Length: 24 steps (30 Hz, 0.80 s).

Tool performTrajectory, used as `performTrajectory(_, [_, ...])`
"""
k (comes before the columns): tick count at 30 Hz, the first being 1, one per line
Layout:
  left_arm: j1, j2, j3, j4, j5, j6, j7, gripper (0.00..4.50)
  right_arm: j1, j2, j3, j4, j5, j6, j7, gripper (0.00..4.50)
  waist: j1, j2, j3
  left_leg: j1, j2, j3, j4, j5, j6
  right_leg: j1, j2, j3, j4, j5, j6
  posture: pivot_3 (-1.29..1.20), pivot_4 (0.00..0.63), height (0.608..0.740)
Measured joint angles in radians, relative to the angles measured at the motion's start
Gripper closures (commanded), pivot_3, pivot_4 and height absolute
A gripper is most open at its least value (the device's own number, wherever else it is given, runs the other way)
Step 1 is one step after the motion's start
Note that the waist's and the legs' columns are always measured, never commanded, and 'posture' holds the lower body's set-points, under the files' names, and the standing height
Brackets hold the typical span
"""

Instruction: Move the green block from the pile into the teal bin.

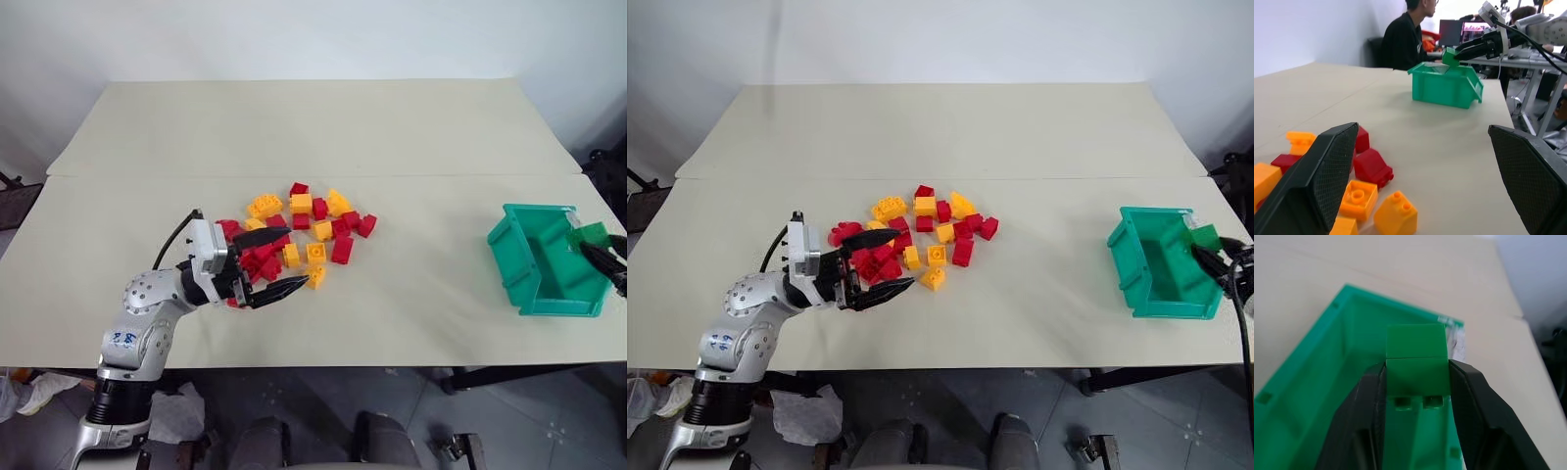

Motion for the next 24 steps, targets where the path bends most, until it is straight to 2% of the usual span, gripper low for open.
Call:
performTrajectory(6, [0.033,0.034,0.020,0.000,0.001,-0.013,-0.002,0.00,-0.052,-0.007,0.042,0.065,-0.017,-0.067,0.047,0.01,0.003,0.000,0.000,0.000,0.000,0.000,0.000,0.000,0.000,0.000,0.000,0.000,-0.001,0.000,0.000,0.00,0.150,0.740])
performTrajectory(10, [0.053,0.078,0.058,0.006,0.003,-0.030,-0.013,0.00,-0.063,-0.007,0.041,0.055,0.014,-0.130,0.122,0.01,0.003,0.000,0.000,0.000,0.000,0.000,0.000,0.000,0.000,0.000,0.000,0.000,-0.001,0.000,0.000,0.00,0.150,0.740])
performTrajectory(15, [0.104,0.162,0.108,0.089,0.058,-0.083,-0.030,0.00,-0.043,0.004,0.061,-0.145,0.141,-0.159,0.283,0.01,-0.001,0.001,0.000,0.000,0.001,0.000,-0.001,0.000,0.000,0.000,0.001,0.000,-0.001,0.000,0.000,0.00,0.150,0.740])
performTrajectory(20, [0.158,0.205,0.136,0.125,0.104,-0.154,-0.042,0.00,0.001,0.049,0.235,-0.337,0.167,-0.165,0.385,0.01,0.004,0.001,0.001,0.000,0.001,0.000,-0.001,-0.001,0.000,0.000,0.001,0.000,-0.002,0.000,0.000,0.00,0.150,0.740])
performTrajectory(24, [0.206,0.205,0.156,0.147,0.121,-0.192,-0.029,0.00,0.021,0.115,0.338,-0.376,0.162,-0.204,0.420,0.01,0.006,0.001,0.001,-0.001,0.001,-0.001,-0.001,-0.002,0.000,0.000,0.001,-0.001,-0.002,0.000,0.000,0.00,0.150,0.740])
